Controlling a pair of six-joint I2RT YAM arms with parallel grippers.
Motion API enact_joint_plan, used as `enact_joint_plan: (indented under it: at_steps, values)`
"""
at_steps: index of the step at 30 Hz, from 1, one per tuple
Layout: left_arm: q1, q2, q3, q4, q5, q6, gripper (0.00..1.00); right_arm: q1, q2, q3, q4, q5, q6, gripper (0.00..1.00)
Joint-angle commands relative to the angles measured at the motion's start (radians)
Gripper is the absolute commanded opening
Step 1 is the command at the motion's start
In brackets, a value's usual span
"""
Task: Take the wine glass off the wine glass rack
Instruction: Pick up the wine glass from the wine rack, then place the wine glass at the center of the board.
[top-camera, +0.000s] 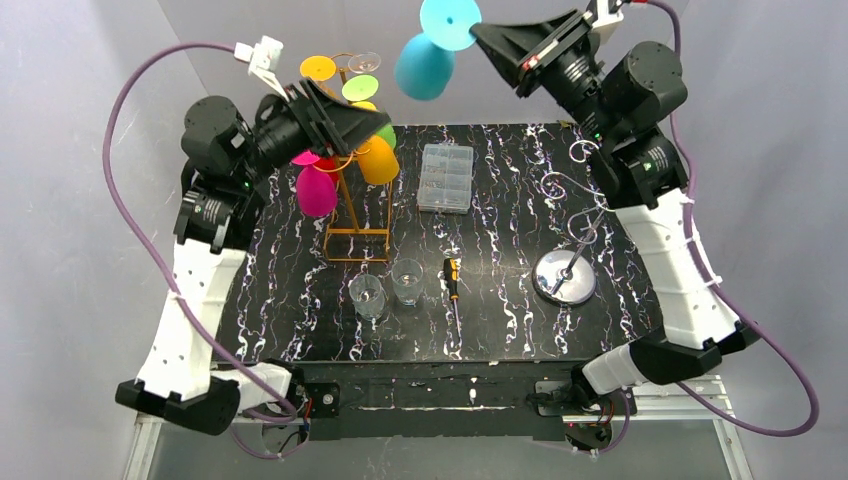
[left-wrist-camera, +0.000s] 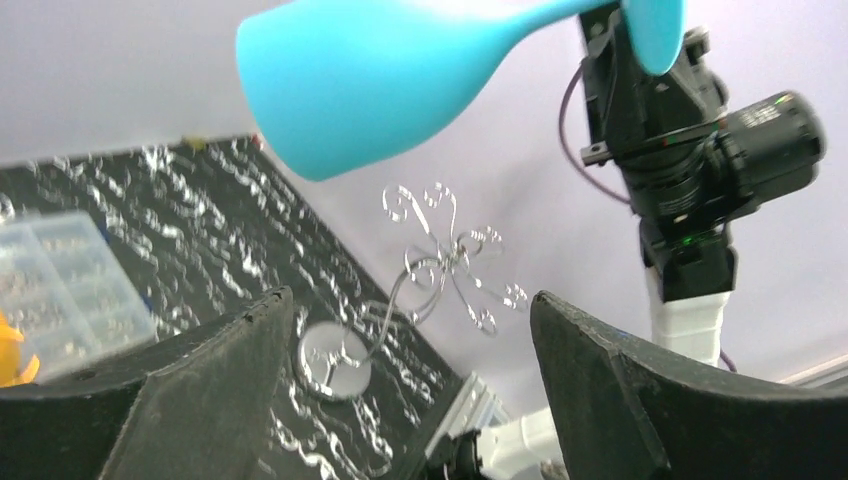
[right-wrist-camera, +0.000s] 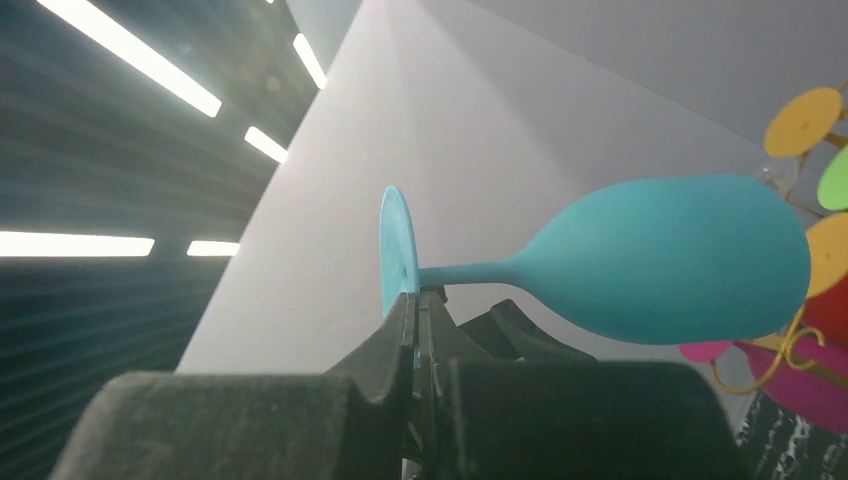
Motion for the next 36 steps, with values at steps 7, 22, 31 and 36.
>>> enact_joint_plan:
  at_steps: [7, 22, 31, 36]
  values:
    - [0.137, 0.158, 0.082, 0.445, 0.243, -0.207, 0.78, -0.115, 0.083, 0.016, 0.333, -0.198, 0.319, 0.01]
    - [0.224, 0.351, 0.052, 1.051, 0.376, -0.631, 0.64, -0.185, 0.109, -0.129, 0.638, -0.298, 0.603, 0.01]
    - [0.222, 0.426, 0.110, 1.155, 0.375, -0.735, 0.59, -0.191, 0.120, -0.136, 0.663, -0.302, 0.645, 0.01]
    - [0.216, 0.445, 0.119, 1.237, 0.375, -0.819, 0.56, -0.192, 0.123, -0.152, 0.680, -0.301, 0.658, 0.01]
